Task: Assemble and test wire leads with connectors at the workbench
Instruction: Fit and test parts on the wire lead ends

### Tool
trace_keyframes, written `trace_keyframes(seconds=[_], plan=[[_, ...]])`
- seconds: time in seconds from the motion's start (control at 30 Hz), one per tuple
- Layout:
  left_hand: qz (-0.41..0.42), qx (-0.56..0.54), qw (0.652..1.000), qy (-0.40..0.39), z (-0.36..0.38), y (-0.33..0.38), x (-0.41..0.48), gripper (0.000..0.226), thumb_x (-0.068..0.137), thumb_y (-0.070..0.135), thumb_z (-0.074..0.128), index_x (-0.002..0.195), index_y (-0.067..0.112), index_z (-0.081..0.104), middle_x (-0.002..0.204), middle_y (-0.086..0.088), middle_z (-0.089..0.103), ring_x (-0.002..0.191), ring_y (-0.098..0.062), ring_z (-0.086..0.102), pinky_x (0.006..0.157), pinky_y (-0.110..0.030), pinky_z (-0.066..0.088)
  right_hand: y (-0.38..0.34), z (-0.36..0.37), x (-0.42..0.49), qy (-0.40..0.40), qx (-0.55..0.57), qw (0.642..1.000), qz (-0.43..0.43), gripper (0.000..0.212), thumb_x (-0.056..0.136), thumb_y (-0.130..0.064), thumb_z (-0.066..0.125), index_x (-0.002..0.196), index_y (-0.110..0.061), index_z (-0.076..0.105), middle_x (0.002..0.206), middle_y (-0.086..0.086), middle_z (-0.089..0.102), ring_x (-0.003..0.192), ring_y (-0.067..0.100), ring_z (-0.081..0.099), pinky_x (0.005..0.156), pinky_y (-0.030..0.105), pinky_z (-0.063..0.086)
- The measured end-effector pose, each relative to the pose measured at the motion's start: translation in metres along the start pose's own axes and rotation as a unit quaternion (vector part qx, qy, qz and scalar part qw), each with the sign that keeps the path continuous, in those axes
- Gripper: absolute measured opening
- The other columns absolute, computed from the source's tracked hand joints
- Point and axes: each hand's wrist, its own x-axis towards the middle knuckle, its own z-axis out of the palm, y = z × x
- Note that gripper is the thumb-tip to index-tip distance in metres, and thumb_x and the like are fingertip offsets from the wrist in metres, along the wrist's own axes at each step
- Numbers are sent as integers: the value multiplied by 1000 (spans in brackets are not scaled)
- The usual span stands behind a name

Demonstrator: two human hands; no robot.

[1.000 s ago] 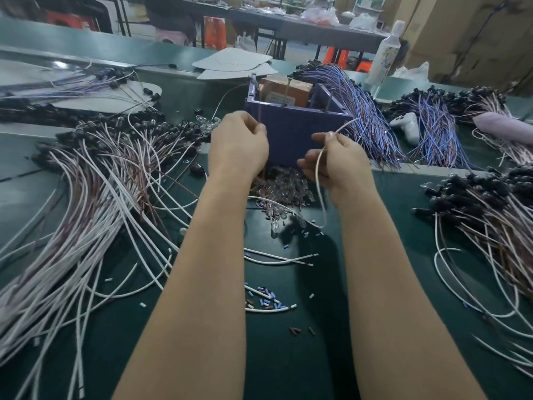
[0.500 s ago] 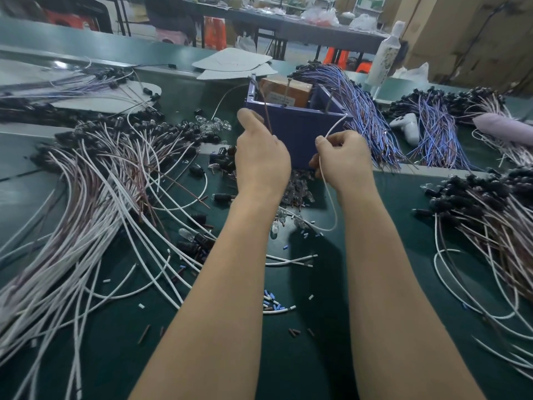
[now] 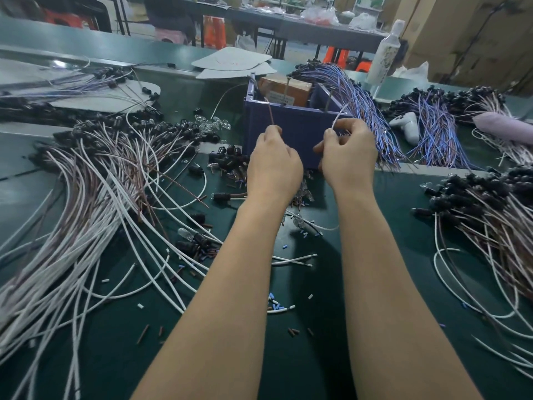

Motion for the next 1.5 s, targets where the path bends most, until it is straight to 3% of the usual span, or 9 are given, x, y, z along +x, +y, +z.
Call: trace_keyframes(seconds=[0.17, 0.27, 0.43, 0.6, 0.73, 0.93, 1.07, 1.3, 1.5], plan=[[15, 4, 1000, -16, -1, -1, 0, 39, 95, 7, 37, 133, 5, 43, 135, -11, 51, 122, -27, 49, 102, -40, 40, 1, 0, 2, -58, -7, 998, 31, 30, 95, -10, 45, 123, -10, 54, 87, 8, 66, 61, 7, 55, 75, 31, 48], [24, 4, 1000, -21, -2, -1, 1, 39, 94, 5, 37, 132, 6, 46, 134, -11, 52, 122, -28, 48, 103, -42, 39, -2, 0, 3, -90, -45, 995, 29, 38, 94, -9, 48, 132, -5, 47, 90, 9, 69, 80, 19, 63, 89, 37, 50], [28, 7, 999, -27, -1, -2, 1, 40, 93, 6, 37, 133, 7, 46, 135, -10, 52, 123, -28, 47, 103, -42, 39, -4, -3, 2, -35, -63, 997, 11, 20, 96, -10, 47, 114, -8, 55, 95, 9, 70, 90, 30, 66, 88, 44, 50], [34, 11, 999, -35, 1, -4, 1, 41, 94, 6, 36, 134, 9, 45, 136, -9, 52, 122, -30, 47, 103, -43, 39, -7, -5, 3, -86, -56, 994, 27, 35, 92, -6, 47, 127, -6, 50, 106, 7, 67, 99, 29, 63, 93, 42, 48], [40, 18, 998, -38, 1, -4, 1, 42, 94, 7, 35, 135, 10, 45, 136, -8, 52, 123, -29, 46, 102, -44, 39, -8, -5, 4, -79, -74, 994, 26, 29, 91, -6, 52, 119, -6, 59, 102, 8, 68, 97, 27, 65, 92, 42, 50], [50, 24, 998, -38, 1, -4, 0, 43, 94, 6, 35, 135, 12, 45, 136, -7, 53, 122, -30, 47, 100, -45, 41, -8, -8, 3, 4, -103, 995, 11, 28, 89, -6, 50, 113, -6, 64, 106, 11, 68, 98, 25, 64, 91, 33, 49], [60, 28, 997, -38, 2, -4, -1, 43, 93, 5, 35, 134, 11, 46, 134, -7, 54, 121, -30, 47, 100, -45, 41, -8, -5, 0, -6, -99, 995, -4, 28, 92, -5, 48, 117, -5, 61, 109, 10, 67, 100, 27, 64, 94, 36, 47], [71, 34, 996, -37, 3, -5, -1, 43, 93, 4, 35, 134, 10, 47, 133, -9, 55, 121, -31, 47, 99, -44, 41, -3, -2, -2, -12, -95, 995, -38, 29, 93, -4, 47, 119, -6, 61, 110, 9, 67, 104, 19, 61, 89, 19, 41], [77, 32, 996, -38, 4, -4, -2, 42, 94, 4, 37, 134, 8, 47, 138, -10, 50, 124, -31, 45, 103, -42, 38, -1, -2, -1, -18, -103, 993, -49, 30, 93, -3, 46, 117, -7, 64, 110, 9, 68, 105, 20, 61, 90, 19, 39]])
